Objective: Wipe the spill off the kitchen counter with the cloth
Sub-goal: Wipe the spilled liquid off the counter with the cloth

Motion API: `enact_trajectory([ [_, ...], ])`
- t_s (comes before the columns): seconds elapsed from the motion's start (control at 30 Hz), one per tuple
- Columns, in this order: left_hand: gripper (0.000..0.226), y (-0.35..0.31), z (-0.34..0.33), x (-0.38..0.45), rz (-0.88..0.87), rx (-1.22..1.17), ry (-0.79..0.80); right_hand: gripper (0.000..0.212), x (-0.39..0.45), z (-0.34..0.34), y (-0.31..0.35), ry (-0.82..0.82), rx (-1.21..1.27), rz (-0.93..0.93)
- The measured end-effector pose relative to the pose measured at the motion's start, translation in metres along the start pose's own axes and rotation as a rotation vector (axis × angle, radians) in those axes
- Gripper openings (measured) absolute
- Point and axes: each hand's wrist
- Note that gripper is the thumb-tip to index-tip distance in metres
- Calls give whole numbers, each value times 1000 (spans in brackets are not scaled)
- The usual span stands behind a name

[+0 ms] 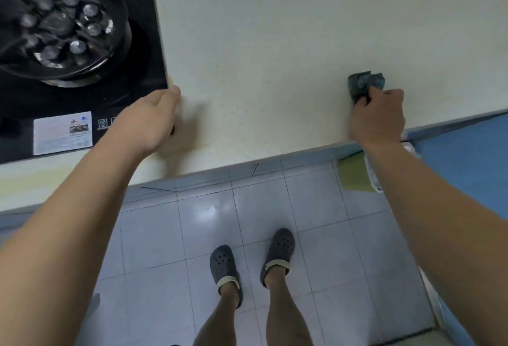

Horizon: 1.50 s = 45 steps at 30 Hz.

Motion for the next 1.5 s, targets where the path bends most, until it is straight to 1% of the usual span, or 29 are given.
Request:
enact_trajectory([
  [0.1, 57, 12, 10, -13, 8, -85, -41, 27, -55, -10, 69, 12, 44, 237],
  [0.2, 48, 33, 18, -26, -15, -132, -142, 21, -122, -19, 133, 2, 76, 456],
  [0.33, 37, 76, 30, -46, -11, -155, -253, 18, -189, -26, 191, 41, 50, 651],
  [0.47, 36, 116, 30, -66, 49, -196, -258, 14, -224, -30, 221, 55, 62, 734],
  [0.57, 40, 143, 33, -79, 71, -244, -238, 19, -243, -33, 247, 62, 41, 796],
  [0.7, 44, 178, 58, -89, 105, -270, -320, 31, -268, -40, 290, 100, -5, 871],
  [0.8, 49, 205, 78, -90, 108, -267, -390, 30, -286, -42, 318, 104, -5, 920],
  [0.9, 59, 233, 90, -86, 8, -195, -441, 30, -304, -46, 347, 107, -8, 962],
  [0.97, 70, 253, 98, -79, -19, -58, -430, 29, -313, -49, 366, 122, -11, 981],
  [1.07, 84, 287, 116, -73, 75, 74, -392, 25, -336, -53, 402, 162, -17, 1031],
  [1.17, 87, 308, 129, -74, 117, 53, -380, 21, -352, -54, 432, 174, -46, 1112],
  [1.27, 86, 313, 136, -78, 113, 21, -349, 23, -345, -52, 428, 156, -69, 1153],
  [1.37, 85, 315, 139, -80, 81, 67, -365, 33, -334, -50, 405, 155, -71, 1117],
  [1.43, 84, 321, 143, -79, 86, 85, -381, 37, -338, -51, 409, 165, -98, 1116],
  [1.5, 84, 327, 145, -76, 109, 88, -398, 37, -349, -53, 431, 166, -89, 1158],
])
Point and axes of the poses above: each hand's wrist, its own x-axis towards the middle knuckle, its own z-axis out of the back of the hand, y = z × x, and after that the axes turned 11 degrees about -x, right-handed
